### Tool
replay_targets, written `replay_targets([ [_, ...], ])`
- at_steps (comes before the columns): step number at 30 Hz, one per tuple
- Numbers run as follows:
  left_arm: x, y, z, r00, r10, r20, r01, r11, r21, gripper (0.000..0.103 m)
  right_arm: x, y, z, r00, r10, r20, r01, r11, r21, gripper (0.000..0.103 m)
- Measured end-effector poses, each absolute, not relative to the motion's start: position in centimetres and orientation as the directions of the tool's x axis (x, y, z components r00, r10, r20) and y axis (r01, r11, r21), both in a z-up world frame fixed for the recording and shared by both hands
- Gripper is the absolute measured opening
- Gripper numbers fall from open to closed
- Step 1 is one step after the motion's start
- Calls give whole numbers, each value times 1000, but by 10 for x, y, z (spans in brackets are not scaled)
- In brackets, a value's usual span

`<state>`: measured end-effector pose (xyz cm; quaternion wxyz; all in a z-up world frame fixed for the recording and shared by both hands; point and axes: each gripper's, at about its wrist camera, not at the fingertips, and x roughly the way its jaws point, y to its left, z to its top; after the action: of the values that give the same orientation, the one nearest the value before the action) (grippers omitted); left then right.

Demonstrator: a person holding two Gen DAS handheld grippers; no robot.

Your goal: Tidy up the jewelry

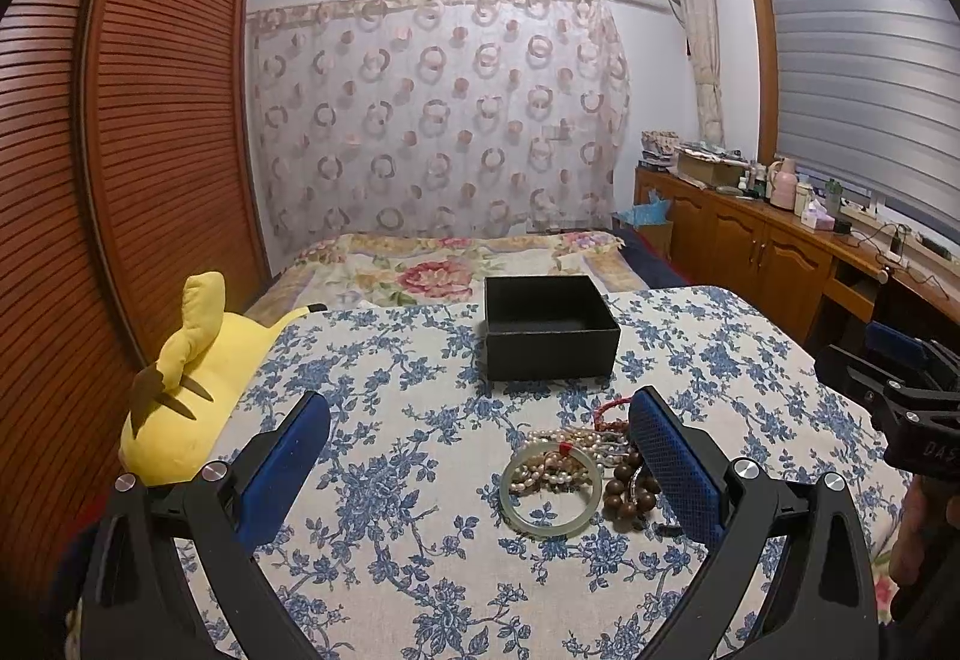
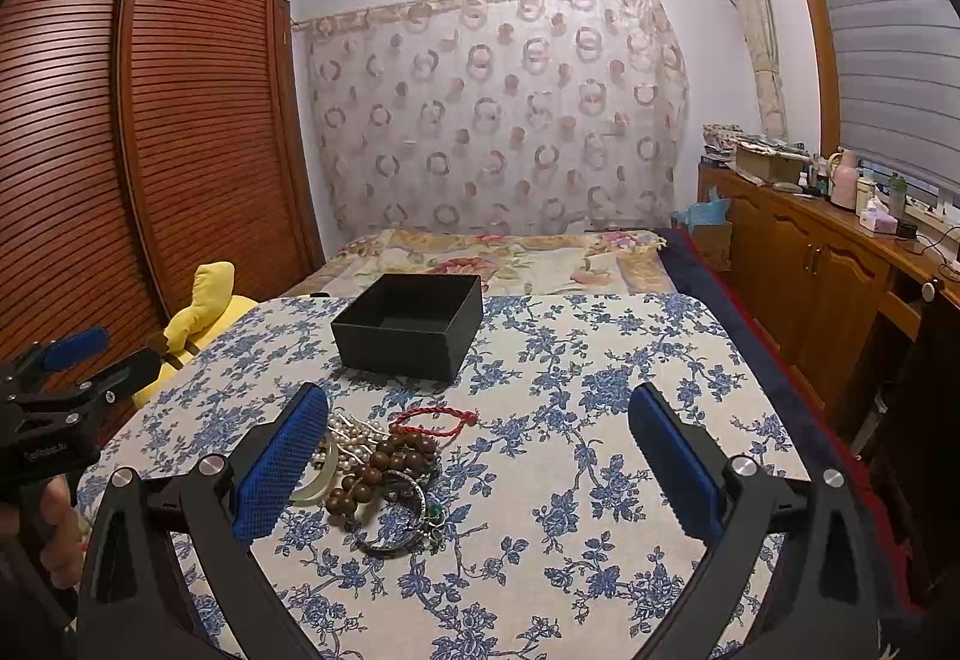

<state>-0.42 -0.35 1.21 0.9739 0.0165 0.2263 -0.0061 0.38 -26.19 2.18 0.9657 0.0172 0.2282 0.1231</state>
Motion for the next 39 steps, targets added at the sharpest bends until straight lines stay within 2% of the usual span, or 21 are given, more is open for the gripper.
replay_targets([
  [39, -9, 1, 21, 906, -9, -424, 19, 1000, 19, 97, 1, -261, 24, 865, 251, -434, -232, 968, 97, 101],
])
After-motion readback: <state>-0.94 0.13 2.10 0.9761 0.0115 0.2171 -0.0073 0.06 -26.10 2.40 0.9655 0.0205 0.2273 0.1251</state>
